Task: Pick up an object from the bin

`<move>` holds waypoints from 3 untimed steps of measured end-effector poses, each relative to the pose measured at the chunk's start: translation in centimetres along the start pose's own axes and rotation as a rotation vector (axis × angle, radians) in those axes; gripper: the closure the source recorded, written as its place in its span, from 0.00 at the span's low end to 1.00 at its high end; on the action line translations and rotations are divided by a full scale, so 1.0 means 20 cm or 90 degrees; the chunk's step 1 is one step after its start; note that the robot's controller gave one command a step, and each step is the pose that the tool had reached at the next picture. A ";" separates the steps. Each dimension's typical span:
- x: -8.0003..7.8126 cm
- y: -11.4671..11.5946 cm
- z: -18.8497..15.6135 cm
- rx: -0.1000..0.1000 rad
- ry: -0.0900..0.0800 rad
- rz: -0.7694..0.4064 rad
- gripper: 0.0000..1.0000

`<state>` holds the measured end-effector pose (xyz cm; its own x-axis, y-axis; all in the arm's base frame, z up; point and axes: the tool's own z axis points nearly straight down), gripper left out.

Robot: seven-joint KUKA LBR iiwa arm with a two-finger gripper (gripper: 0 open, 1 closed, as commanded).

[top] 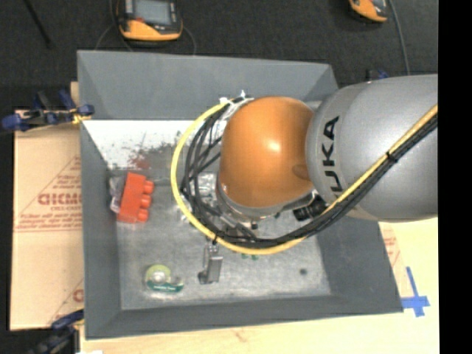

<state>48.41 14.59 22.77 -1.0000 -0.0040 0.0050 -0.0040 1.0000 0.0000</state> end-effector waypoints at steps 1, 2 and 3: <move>0.01 0.26 0.78 -0.002 -0.017 -0.132 0.00; -0.03 0.09 0.63 0.001 -0.007 -0.121 0.00; -0.06 0.16 0.58 -0.001 -0.006 0.116 0.00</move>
Offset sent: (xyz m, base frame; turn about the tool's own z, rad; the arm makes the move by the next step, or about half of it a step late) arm -0.0094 0.0517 -0.1577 -0.2102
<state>49.53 17.90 11.14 -0.9843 0.1765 -0.0041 0.1765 0.9843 0.0021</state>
